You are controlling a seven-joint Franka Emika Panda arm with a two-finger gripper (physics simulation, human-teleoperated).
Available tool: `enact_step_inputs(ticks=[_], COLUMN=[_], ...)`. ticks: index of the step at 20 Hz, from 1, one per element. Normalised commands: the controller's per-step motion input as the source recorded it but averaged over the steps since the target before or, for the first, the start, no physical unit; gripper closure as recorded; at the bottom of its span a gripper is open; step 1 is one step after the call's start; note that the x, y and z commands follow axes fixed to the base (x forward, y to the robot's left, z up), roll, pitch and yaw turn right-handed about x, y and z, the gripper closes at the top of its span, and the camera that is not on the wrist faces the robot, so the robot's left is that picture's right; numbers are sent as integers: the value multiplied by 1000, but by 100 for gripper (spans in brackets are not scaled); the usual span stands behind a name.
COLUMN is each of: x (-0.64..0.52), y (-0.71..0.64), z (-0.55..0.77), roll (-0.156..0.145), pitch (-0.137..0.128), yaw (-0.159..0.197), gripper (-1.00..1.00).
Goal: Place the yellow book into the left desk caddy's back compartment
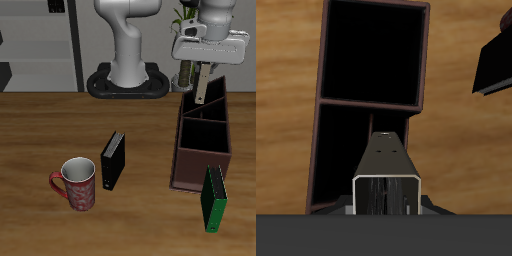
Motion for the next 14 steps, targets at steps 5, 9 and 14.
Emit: enact_step_inputs(ticks=[5, 9, 14], x=[201, 110, 54], y=[-93, 47, 206], z=[50, -39, -38], roll=[-21, 3, 41], pitch=[15, 10, 3], yaw=[-9, -2, -1], gripper=[100, 100, 100])
